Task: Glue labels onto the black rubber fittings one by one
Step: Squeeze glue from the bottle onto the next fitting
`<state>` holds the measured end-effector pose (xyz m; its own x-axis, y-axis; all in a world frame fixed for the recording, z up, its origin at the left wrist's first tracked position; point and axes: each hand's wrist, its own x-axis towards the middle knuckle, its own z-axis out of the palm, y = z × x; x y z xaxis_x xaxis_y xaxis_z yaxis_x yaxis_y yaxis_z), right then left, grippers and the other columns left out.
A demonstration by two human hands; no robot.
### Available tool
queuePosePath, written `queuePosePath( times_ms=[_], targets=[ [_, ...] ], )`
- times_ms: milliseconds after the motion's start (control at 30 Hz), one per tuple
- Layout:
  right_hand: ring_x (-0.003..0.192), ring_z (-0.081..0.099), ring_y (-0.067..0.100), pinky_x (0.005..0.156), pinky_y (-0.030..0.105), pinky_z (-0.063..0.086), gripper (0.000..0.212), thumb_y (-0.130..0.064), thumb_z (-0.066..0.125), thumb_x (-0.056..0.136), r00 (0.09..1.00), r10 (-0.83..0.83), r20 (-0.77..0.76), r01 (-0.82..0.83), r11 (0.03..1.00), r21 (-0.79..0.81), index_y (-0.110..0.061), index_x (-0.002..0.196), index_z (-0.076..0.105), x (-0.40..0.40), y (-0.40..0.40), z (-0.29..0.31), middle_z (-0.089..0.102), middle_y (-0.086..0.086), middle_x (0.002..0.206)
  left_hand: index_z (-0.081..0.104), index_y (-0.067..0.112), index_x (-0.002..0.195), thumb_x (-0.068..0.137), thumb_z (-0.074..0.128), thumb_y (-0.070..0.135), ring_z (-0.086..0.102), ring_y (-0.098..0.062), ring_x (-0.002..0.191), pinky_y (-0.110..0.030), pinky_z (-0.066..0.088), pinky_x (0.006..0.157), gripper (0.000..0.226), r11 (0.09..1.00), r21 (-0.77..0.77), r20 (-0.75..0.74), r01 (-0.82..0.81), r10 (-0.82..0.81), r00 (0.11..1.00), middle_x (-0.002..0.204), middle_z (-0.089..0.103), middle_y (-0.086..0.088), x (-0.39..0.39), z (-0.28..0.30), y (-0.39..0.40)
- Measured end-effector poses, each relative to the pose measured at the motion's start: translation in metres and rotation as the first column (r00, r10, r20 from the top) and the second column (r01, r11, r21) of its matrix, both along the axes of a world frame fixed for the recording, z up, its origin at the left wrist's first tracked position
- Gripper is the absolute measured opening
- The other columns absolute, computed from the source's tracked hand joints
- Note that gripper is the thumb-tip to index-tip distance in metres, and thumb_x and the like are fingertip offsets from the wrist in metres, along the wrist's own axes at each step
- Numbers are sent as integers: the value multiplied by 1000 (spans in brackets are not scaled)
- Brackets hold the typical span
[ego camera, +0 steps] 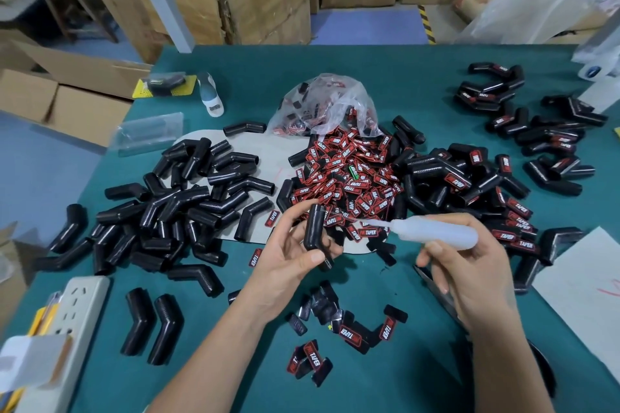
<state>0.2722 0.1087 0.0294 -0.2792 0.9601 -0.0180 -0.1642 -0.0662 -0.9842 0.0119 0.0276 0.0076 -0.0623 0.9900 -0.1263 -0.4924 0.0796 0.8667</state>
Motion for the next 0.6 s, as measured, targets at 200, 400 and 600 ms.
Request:
queuePosePath(
  times_ms=[200,400,600],
  targets=[
    [49,48,17,41,33,22,48,-54,90,76,997,-71,4,71,997,3,-26,111,72,0,-1,0,68,16,76,55,34,147,78,94,34,70,-29,99,-42,56,96,79,1000,-12,-84,13,-14,996,111,66,-17,-2,-1,0],
    [49,41,13,44,30,26,45,-55,90,77,996,-85,-27,86,996,31,-25,107,73,-6,-5,6,61,13,75,49,30,152,83,90,31,71,-26,102,-44,57,96,80,999,-11,-164,43,-44,985,110,70,-8,-3,-6,0],
    [49,48,14,48,22,43,37,-57,78,86,980,-140,140,116,978,171,-27,105,71,-11,-15,20,66,-6,78,48,30,154,86,87,35,71,-26,101,-37,56,93,78,999,-17,-213,43,-46,976,110,70,-5,-5,-6,0]
  ],
)
